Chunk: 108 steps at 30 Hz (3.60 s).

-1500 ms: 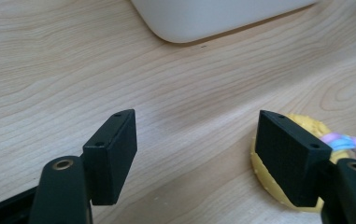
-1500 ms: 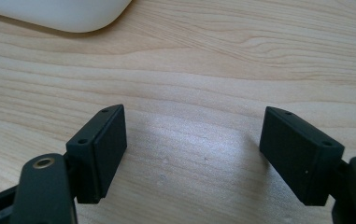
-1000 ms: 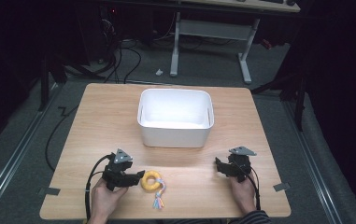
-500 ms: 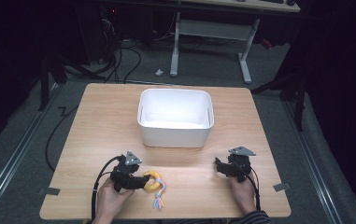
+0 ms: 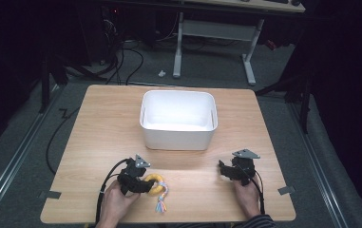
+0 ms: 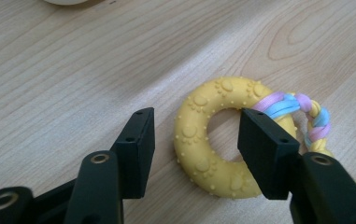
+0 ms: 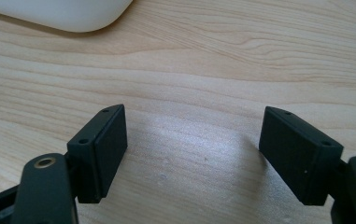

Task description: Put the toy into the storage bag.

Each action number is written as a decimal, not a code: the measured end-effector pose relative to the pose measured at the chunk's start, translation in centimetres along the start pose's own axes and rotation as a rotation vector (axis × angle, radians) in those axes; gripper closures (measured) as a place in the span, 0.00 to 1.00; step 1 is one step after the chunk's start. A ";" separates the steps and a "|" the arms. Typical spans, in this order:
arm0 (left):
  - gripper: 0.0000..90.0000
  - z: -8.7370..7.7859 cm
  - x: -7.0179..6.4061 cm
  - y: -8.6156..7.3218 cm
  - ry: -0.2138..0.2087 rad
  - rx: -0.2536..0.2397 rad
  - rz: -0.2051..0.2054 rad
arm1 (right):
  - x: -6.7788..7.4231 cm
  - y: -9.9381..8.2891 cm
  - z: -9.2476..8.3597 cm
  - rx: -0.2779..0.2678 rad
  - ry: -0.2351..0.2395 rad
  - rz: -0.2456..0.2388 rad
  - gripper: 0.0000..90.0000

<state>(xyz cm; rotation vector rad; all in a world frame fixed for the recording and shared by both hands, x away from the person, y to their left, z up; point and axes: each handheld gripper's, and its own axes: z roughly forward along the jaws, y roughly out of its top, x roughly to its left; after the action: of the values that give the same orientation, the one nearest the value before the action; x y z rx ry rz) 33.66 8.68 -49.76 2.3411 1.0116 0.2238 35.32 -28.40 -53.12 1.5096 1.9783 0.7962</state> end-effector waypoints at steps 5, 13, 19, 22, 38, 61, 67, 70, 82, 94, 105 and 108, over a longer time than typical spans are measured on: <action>0.56 0.4 -0.2 0.1 0.004 0.017 0.015 | 0.0 0.0 0.0 -0.002 0.000 -0.005 0.26; 0.60 0.8 -0.4 0.3 0.014 0.043 0.034 | 0.0 0.0 0.0 -0.002 0.000 -0.003 0.27; 0.64 1.1 -0.5 0.4 0.027 0.061 0.045 | 0.1 0.0 0.0 -0.003 -0.002 -0.005 0.27; 0.65 1.1 -0.6 0.4 0.032 0.068 0.049 | 0.1 0.0 0.0 -0.002 -0.001 -0.005 0.27; 0.71 1.2 -0.7 0.2 0.061 0.060 0.058 | 0.1 0.0 -0.1 -0.002 -0.003 -0.008 0.27; 0.74 0.1 -0.3 0.3 0.027 0.014 0.019 | 0.2 0.0 -0.1 -0.007 -0.008 -0.014 0.27; 0.75 -0.6 -0.2 0.5 0.032 -0.003 0.018 | 0.2 0.0 -0.1 -0.006 -0.006 -0.013 0.27; 0.75 -1.0 -0.1 0.7 0.032 -0.007 0.017 | 0.2 0.0 -0.1 -0.006 -0.008 -0.014 0.27; 0.75 -3.2 0.0 1.5 0.036 -0.049 0.025 | 0.2 0.0 -0.1 -0.006 -0.006 -0.014 0.28; 0.75 -5.0 -0.6 3.2 0.015 -0.045 0.048 | 0.2 0.0 -0.1 -0.006 -0.004 -0.013 0.29; 0.75 -7.6 -0.8 5.1 0.032 -0.077 0.060 | 0.2 0.0 -0.1 -0.006 -0.002 -0.017 0.30; 0.75 -7.9 -0.7 5.6 0.042 -0.074 0.065 | 0.2 -0.1 -0.1 -0.008 -0.003 -0.017 0.30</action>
<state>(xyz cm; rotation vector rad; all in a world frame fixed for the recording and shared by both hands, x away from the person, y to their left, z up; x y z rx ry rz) 33.67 8.58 -40.05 2.3127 0.9320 0.3317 35.15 -28.22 -53.09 1.4862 1.9813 0.7940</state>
